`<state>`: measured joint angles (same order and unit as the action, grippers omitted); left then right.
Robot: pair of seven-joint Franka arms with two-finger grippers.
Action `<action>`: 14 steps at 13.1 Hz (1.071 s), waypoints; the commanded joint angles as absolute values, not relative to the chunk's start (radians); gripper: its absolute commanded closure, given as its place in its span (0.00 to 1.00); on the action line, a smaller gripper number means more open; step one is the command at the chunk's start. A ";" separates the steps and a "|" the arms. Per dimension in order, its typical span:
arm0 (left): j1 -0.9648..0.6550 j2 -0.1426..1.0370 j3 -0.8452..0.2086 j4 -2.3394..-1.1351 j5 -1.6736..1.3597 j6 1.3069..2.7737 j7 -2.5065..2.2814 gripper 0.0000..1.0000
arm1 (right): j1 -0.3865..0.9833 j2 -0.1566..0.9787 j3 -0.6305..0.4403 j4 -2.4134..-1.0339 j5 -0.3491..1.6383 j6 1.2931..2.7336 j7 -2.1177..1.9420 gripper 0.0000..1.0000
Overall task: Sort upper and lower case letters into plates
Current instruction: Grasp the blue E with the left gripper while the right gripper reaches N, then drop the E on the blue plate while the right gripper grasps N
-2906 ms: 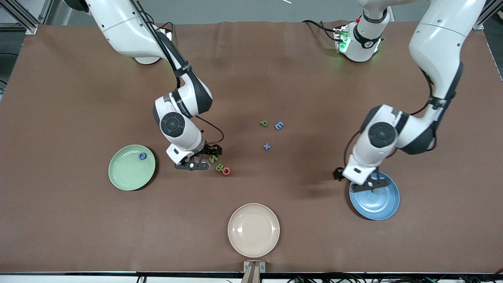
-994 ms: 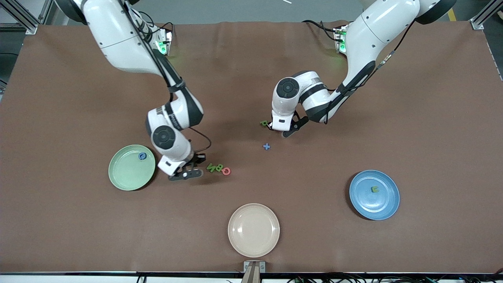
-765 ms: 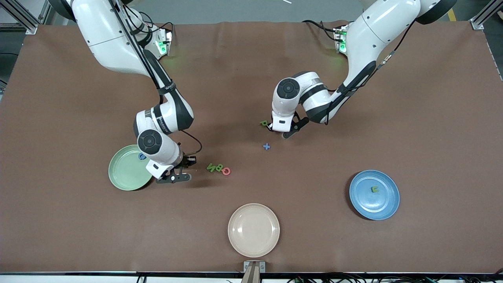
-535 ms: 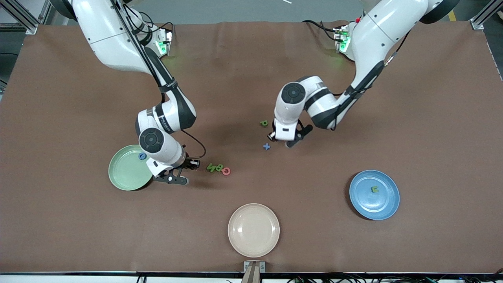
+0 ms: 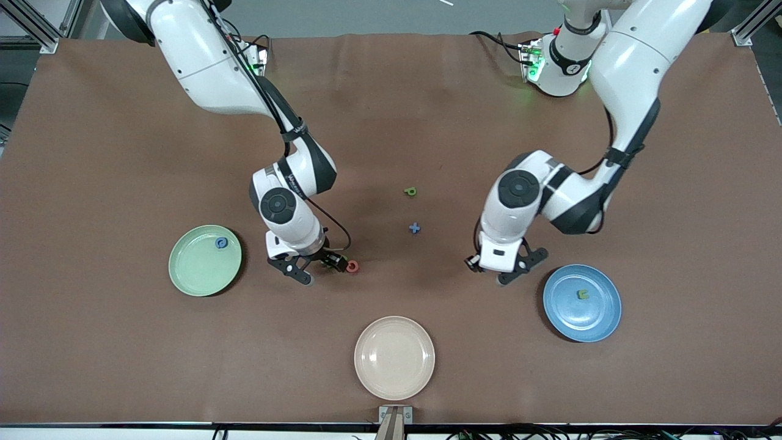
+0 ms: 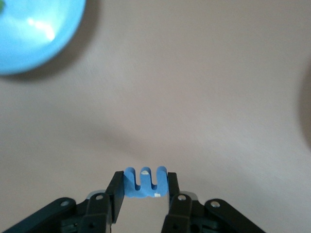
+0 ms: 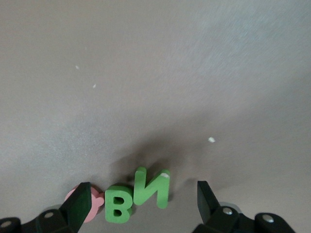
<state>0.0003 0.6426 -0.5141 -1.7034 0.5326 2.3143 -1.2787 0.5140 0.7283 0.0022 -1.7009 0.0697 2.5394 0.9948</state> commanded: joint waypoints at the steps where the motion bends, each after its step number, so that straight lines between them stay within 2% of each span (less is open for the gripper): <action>1: 0.084 0.632 -0.517 -1.720 0.554 2.278 -1.082 1.00 | 0.512 0.739 -0.002 -1.683 0.061 2.540 1.019 0.28; 2: 0.125 0.632 -0.517 -1.718 0.555 2.270 -0.974 1.00 | 0.512 0.739 -0.002 -1.683 0.057 2.539 1.016 0.36; 3: 0.170 0.635 -0.517 -1.714 0.554 2.270 -0.871 1.00 | 0.512 0.738 -0.003 -1.683 0.055 2.537 1.015 0.39; 6: 0.264 0.689 -0.515 -1.707 0.555 2.354 -0.628 1.00 | 0.514 0.738 -0.005 -1.686 0.046 2.536 1.015 0.39; 7: 0.285 0.704 -0.514 -1.704 0.554 2.368 -0.564 0.96 | 0.514 0.739 -0.005 -1.689 0.034 2.536 1.017 0.40; 8: 0.310 0.715 -0.514 -1.703 0.554 2.378 -0.514 0.80 | 0.517 0.739 -0.005 -1.690 0.023 2.536 1.017 0.42; 9: 0.327 0.721 -0.514 -1.697 0.554 2.379 -0.496 0.24 | 0.522 0.739 -0.005 -1.692 0.018 2.534 1.017 0.42; 10: 0.330 0.718 -0.514 -1.698 0.555 2.378 -0.495 0.00 | 0.528 0.739 -0.005 -1.697 0.018 2.528 1.016 0.42; 13: 0.319 0.677 -0.535 -1.719 0.542 2.361 -0.549 0.00 | 0.545 0.739 -0.005 -1.706 -0.007 2.520 1.008 0.42; 14: 0.319 0.655 -0.575 -1.733 0.541 2.335 -0.602 0.00 | 0.545 0.739 -0.003 -1.706 -0.027 2.511 1.002 0.41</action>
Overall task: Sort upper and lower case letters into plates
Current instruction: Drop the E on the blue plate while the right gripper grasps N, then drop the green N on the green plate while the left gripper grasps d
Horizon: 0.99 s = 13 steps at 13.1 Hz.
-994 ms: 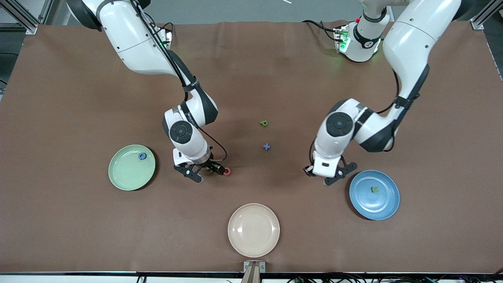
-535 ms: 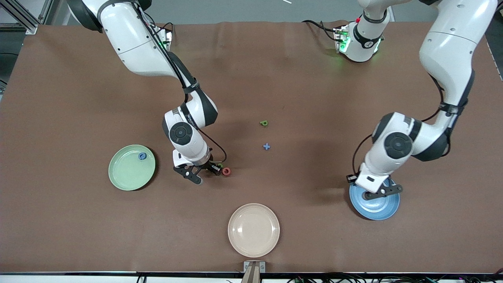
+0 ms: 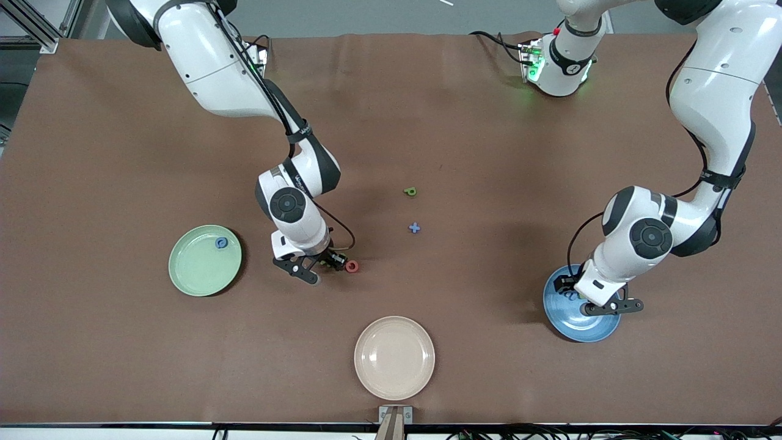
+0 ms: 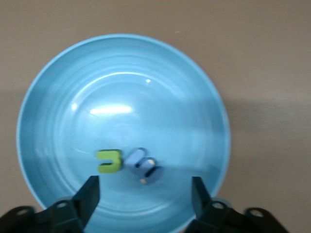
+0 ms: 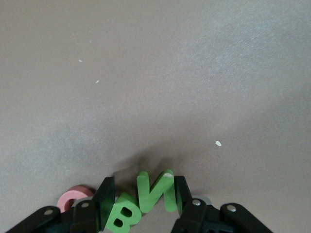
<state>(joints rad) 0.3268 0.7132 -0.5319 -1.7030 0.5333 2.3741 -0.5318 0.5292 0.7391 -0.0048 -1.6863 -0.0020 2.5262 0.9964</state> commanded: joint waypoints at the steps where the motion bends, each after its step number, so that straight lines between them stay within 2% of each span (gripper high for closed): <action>1: 0.319 0.649 -0.628 -1.735 0.541 2.275 -0.683 0.00 | 0.549 0.738 -0.003 -1.707 -0.034 2.499 0.979 0.39; 3: 0.296 0.650 -0.713 -1.747 0.545 2.215 -0.855 0.00 | 0.545 0.736 -0.003 -1.721 -0.034 2.494 0.908 0.39; 5: 0.192 0.650 -0.718 -1.764 0.551 2.215 -1.048 0.00 | 0.538 0.736 -0.003 -1.721 -0.034 2.496 0.887 0.44; 6: 0.140 0.660 -0.716 -1.764 0.554 2.215 -1.157 0.00 | 0.541 0.736 -0.003 -1.721 -0.034 2.496 0.887 0.54; 8: 0.060 0.672 -0.716 -1.767 0.554 2.215 -1.293 0.02 | 0.535 0.735 -0.003 -1.721 -0.034 2.493 0.885 0.90; 9: 0.028 0.683 -0.716 -1.767 0.554 2.217 -1.355 0.03 | 0.532 0.733 -0.003 -1.721 -0.034 2.491 0.885 1.00; 13: -0.110 0.716 -0.713 -1.782 0.552 2.244 -1.625 0.17 | 0.482 0.710 -0.003 -1.721 -0.034 2.442 0.801 1.00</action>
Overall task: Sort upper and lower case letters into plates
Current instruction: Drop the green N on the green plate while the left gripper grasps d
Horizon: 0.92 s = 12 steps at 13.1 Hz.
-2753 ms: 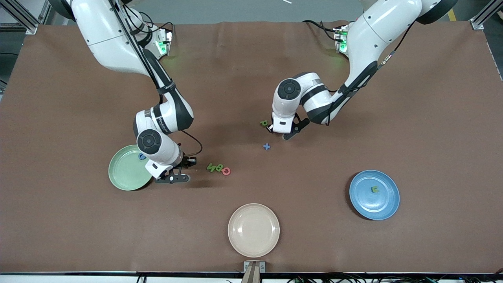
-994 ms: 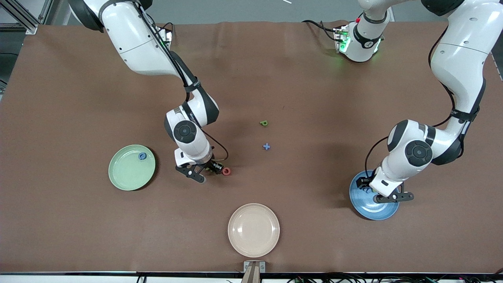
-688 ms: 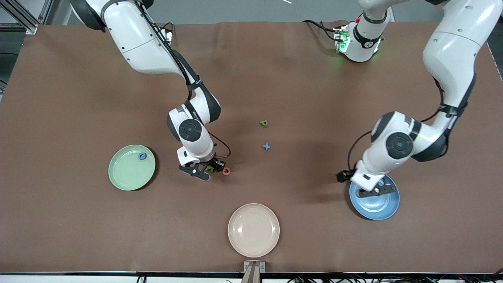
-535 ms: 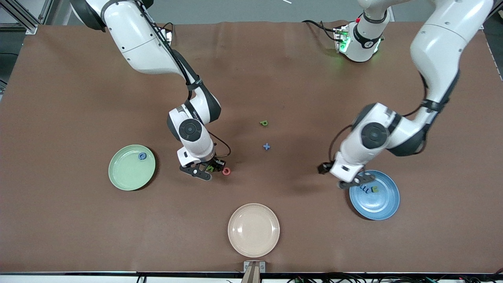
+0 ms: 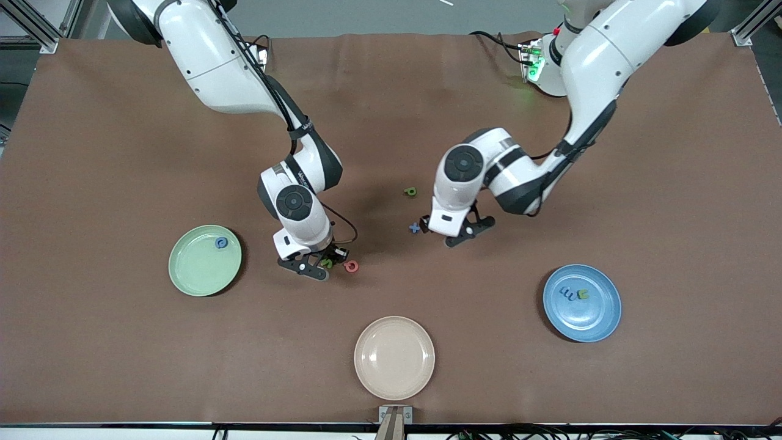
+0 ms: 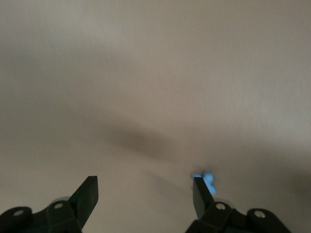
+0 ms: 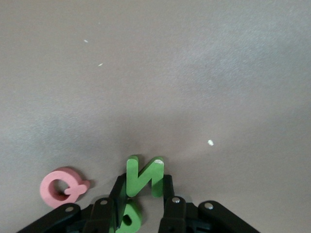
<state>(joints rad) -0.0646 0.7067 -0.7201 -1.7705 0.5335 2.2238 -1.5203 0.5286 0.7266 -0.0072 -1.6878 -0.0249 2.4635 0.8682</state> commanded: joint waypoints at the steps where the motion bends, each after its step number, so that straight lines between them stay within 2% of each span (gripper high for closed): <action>1: -0.126 0.721 -0.713 -1.796 0.554 2.269 -1.684 0.20 | 0.453 0.690 -0.003 -1.721 -0.032 2.400 0.749 1.00; 4: -0.182 0.733 -0.709 -1.825 0.554 2.319 -1.817 0.28 | 0.344 0.600 -0.003 -1.753 -0.032 2.301 0.515 1.00; 7: -0.239 0.747 -0.684 -1.825 0.555 2.322 -1.919 0.34 | 0.202 0.499 -0.002 -1.851 -0.031 2.295 0.227 1.00; 9: -0.282 0.749 -0.648 -1.827 0.560 2.322 -1.956 0.39 | 0.115 0.438 -0.002 -1.954 -0.031 2.316 0.074 1.00; 12: -0.299 0.759 -0.638 -1.833 0.610 2.330 -2.032 0.40 | 0.010 0.403 -0.002 -2.094 -0.029 2.440 -0.091 1.00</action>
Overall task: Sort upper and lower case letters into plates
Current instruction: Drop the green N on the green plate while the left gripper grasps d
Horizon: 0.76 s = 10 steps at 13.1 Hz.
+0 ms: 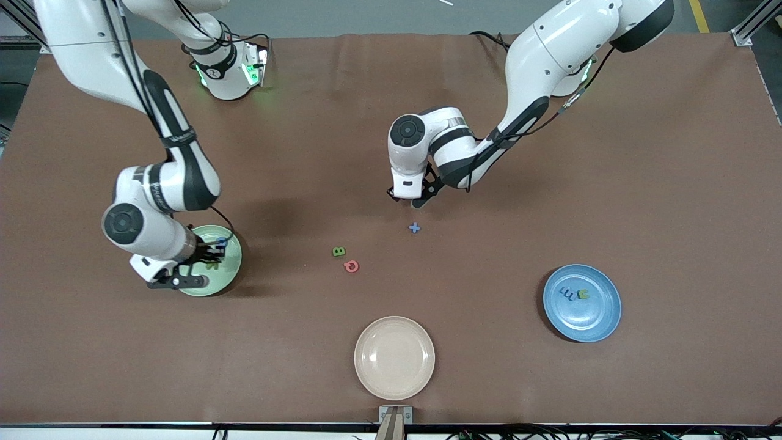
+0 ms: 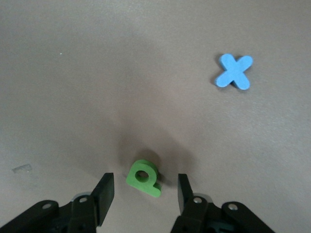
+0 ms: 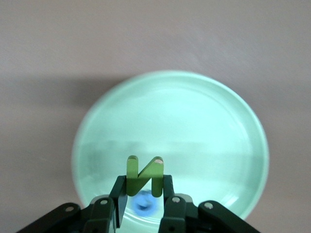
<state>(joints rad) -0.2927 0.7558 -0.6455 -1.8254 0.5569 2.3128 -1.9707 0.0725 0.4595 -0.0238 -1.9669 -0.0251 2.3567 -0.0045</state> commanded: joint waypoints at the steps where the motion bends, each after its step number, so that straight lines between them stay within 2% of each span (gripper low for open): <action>1: -0.298 0.768 -0.638 -1.833 0.630 2.338 -2.052 0.43 | -0.030 0.410 0.000 -2.108 -0.028 2.471 -0.142 0.99; 2: -0.298 0.770 -0.638 -1.833 0.634 2.339 -2.065 0.46 | -0.052 0.416 0.002 -2.130 -0.026 2.512 -0.164 0.99; 4: -0.299 0.770 -0.638 -1.835 0.634 2.339 -2.066 0.58 | -0.048 0.416 0.003 -2.154 -0.018 2.537 -0.164 0.99; 7: -0.296 0.769 -0.638 -1.833 0.635 2.341 -2.063 0.90 | -0.040 0.417 0.006 -2.152 -0.018 2.537 -0.161 0.97; 8: -0.292 0.764 -0.638 -1.832 0.637 2.339 -2.057 0.99 | -0.032 0.419 0.008 -2.149 -0.018 2.536 -0.160 0.88; 9: -0.279 0.756 -0.638 -1.825 0.637 2.338 -2.046 0.99 | -0.026 0.419 0.008 -2.145 -0.018 2.528 -0.158 0.17; 10: -0.267 0.740 -0.638 -1.818 0.643 2.330 -2.036 0.99 | -0.025 0.417 0.008 -2.135 -0.018 2.523 -0.156 0.00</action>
<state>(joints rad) -0.2878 0.7668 -0.6424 -1.8213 0.6135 2.3346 -2.0425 -0.0283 0.4492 0.0039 -2.1181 -0.0243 2.5261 -0.1560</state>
